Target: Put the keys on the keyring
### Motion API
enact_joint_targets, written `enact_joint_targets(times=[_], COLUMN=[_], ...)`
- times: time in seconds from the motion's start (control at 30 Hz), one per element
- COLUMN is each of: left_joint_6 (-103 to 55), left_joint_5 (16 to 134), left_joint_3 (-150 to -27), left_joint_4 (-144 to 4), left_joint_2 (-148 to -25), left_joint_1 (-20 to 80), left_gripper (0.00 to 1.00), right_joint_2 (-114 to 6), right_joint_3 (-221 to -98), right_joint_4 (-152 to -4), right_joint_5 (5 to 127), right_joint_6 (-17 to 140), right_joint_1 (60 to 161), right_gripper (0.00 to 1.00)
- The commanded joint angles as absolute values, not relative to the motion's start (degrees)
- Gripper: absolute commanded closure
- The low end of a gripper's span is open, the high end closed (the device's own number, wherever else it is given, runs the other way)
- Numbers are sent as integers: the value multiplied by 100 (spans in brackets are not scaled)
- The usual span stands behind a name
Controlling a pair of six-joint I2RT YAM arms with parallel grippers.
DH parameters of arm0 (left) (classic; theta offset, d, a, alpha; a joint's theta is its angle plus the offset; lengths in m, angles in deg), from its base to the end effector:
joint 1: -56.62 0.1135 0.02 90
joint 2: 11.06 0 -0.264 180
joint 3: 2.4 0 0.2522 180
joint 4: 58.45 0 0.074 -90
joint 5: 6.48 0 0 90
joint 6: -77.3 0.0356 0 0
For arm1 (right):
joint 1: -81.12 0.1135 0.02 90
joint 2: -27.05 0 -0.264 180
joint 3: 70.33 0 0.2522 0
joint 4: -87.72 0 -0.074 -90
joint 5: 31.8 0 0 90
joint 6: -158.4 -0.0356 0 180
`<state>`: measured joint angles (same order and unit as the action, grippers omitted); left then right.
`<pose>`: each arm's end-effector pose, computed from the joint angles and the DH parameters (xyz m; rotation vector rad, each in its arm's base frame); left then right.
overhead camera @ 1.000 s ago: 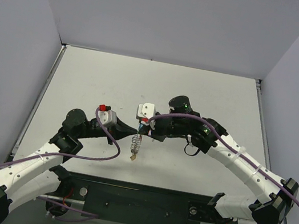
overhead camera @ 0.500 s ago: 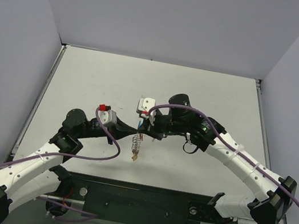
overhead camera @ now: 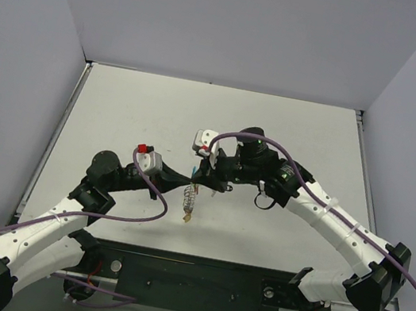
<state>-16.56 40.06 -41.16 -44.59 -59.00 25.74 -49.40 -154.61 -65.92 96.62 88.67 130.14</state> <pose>0.1519 -0.1194 0.2774 0.9637 1.2836 -1.0377 0.1831 0.2445 0.3721 -1.4566 1.2788 0.9704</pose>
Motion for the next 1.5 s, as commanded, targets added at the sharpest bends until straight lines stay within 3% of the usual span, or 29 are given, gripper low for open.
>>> enact_joint_targets(times=[0.0, 1.47], left_joint_6=[-1674, -1727], left_joint_5=[4019, 3966], left_joint_3=[-4446, -4464], left_joint_4=[-3978, -3960], left_joint_2=[-5878, -5931], left_joint_1=[2594, 2594], left_gripper=[100, 100], right_joint_2=[-5021, -5127], right_joint_3=[-15677, -15791], right_joint_4=[-6859, -6807], right_joint_5=[9916, 9881], right_joint_6=[8624, 8729], right_joint_1=[12964, 12893], right_gripper=[100, 100])
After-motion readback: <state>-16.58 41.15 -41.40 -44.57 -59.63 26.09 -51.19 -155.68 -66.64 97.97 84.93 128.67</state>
